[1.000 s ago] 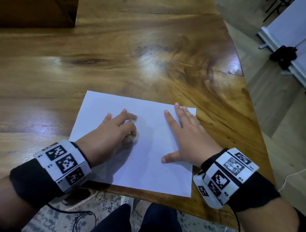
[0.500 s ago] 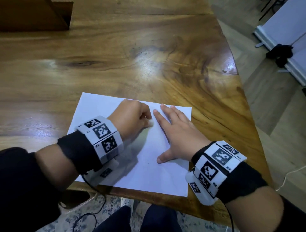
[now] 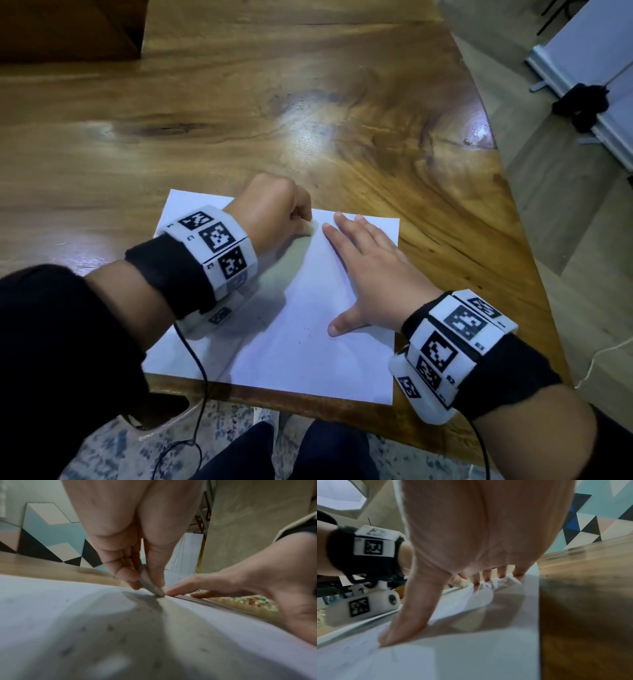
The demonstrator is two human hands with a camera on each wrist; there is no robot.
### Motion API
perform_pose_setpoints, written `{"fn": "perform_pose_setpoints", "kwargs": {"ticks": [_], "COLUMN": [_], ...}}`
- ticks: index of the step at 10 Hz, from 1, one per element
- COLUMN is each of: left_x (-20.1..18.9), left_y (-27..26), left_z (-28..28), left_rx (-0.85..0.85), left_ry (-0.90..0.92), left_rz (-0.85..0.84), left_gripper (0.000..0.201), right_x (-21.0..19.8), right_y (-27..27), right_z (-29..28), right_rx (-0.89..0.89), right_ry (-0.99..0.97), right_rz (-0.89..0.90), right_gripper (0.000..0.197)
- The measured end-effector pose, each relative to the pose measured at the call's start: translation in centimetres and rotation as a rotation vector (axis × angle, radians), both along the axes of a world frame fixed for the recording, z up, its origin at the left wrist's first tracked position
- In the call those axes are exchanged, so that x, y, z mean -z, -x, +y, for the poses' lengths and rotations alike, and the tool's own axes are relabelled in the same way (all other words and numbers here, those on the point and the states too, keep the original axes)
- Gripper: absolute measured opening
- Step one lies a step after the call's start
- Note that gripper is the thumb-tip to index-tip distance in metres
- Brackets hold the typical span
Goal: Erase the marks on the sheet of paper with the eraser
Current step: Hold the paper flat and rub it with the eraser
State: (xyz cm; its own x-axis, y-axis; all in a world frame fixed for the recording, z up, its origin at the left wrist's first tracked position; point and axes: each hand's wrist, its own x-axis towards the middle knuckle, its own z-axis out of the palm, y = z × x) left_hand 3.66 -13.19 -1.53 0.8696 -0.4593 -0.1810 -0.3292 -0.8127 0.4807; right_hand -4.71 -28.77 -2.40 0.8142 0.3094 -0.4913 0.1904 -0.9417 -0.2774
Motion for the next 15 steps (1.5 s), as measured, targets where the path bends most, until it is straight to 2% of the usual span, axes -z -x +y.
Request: {"fn": "perform_pose_setpoints", "kwargs": {"ticks": [1,2,3,5,6,7,8,9,10,12,13,14,15], "left_x": [0.1,0.0,0.0,-0.1,0.4,0.7,0.3,0.1,0.5,-0.2,0.0,0.1,-0.2], "left_y": [1.3,0.5,-0.8,1.8,-0.1,-0.1,1.5,0.5,-0.7,1.3,-0.1,-0.1,1.2], "left_z": [0.8,0.7,0.0,1.6,0.9,1.2,2.4,2.1,1.5,3.3,2.4,2.3,3.6], "left_rx": [0.176,0.179,0.065,0.331,0.199,0.163,0.285,0.203,0.048,0.171,0.016,-0.051,0.095], "left_ry": [-0.052,-0.083,-0.025,-0.158,-0.066,-0.028,-0.118,-0.092,-0.033,-0.122,-0.042,-0.008,-0.097], "left_rz": [0.172,0.145,-0.037,0.247,0.001,-0.083,0.154,0.107,-0.089,0.160,0.052,-0.004,0.177], "left_gripper": [0.012,0.012,0.013,0.012,0.011,0.010,0.010,0.010,0.014,0.008,0.009,0.008,0.015], "right_x": [0.0,-0.1,-0.2,-0.1,-0.2,-0.2,-0.2,-0.2,-0.2,-0.3,-0.3,-0.3,-0.3], "right_y": [0.0,0.0,0.1,0.0,0.0,0.0,0.0,0.0,0.0,-0.1,-0.1,-0.1,-0.1], "right_z": [0.0,0.1,0.1,0.0,0.1,0.1,0.0,0.1,0.2,0.1,0.2,0.2,0.2], "right_rx": [0.000,0.004,0.003,0.004,-0.007,-0.022,-0.017,-0.019,-0.026,-0.017,-0.022,-0.019,-0.014], "right_ry": [0.004,0.006,0.007,0.011,0.030,0.036,0.028,0.034,0.045,0.027,0.032,0.030,0.028], "right_rz": [-0.008,-0.002,0.003,0.013,0.008,0.015,0.019,0.018,0.018,0.025,0.029,0.035,0.035], "right_gripper": [0.134,0.133,0.133,0.132,0.132,0.131,0.129,0.129,0.128,0.126,0.126,0.126,0.127]}}
